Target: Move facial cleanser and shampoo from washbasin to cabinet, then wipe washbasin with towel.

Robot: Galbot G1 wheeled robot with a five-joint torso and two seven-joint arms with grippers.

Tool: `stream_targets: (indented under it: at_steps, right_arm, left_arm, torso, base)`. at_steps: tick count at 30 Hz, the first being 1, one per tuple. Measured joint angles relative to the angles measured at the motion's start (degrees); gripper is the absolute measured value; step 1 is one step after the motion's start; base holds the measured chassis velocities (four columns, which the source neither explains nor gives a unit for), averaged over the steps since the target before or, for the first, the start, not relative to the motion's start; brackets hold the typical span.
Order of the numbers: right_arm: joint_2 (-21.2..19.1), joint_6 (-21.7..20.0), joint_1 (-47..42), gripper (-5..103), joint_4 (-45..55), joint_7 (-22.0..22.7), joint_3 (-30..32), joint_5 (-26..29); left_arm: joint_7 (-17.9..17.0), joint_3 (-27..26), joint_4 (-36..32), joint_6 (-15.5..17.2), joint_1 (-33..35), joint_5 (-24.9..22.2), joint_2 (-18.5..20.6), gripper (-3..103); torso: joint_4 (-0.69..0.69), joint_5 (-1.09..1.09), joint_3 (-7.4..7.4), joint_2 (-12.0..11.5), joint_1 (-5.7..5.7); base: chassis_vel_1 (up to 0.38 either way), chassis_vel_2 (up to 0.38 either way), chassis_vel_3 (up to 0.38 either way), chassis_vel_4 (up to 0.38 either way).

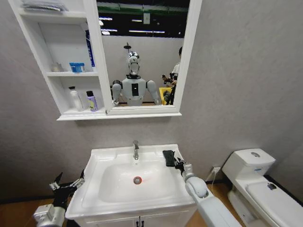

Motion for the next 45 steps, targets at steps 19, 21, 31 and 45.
stream_targets:
  at_steps: [19, 21, 31, 45]
  right_arm:
    - [1.65, -1.2, 6.69, 102, -7.2, 0.27, -2.3, 3.36]
    - [1.78, -1.3, 7.45, 93, -8.42, 0.24, -2.56, 3.7]
    - [2.76, -0.61, 9.54, 87, -12.41, -0.54, -3.98, 4.01]
    - [4.03, -0.35, 10.08, 64, -14.25, -0.51, -3.89, 3.78]
  left_arm:
    - [0.0, 0.0, 0.0, 0.0, 0.0, 0.0, 0.0, 100]
    - [0.0, 0.0, 0.0, 0.0, 0.0, 0.0, 0.0, 100]
    - [0.0, 0.0, 0.0, 0.0, 0.0, 0.0, 0.0, 100]
    - [0.0, 0.0, -0.01, 0.0, 0.0, 0.0, 0.0, 100]
  torso:
    - [0.0, 0.0, 0.0, 0.0, 0.0]
    - [0.0, -0.01, 0.0, 0.0, 0.0]
    - [0.0, -0.01, 0.0, 0.0, 0.0]
    - [0.0, -0.01, 0.0, 0.0, 0.0]
  base:
    - [0.0, 0.0, 0.0, 0.0]
    - [0.0, 0.0, 0.0, 0.0]
    - [0.0, 0.0, 0.0, 0.0]
    - [0.0, 0.0, 0.0, 0.0]
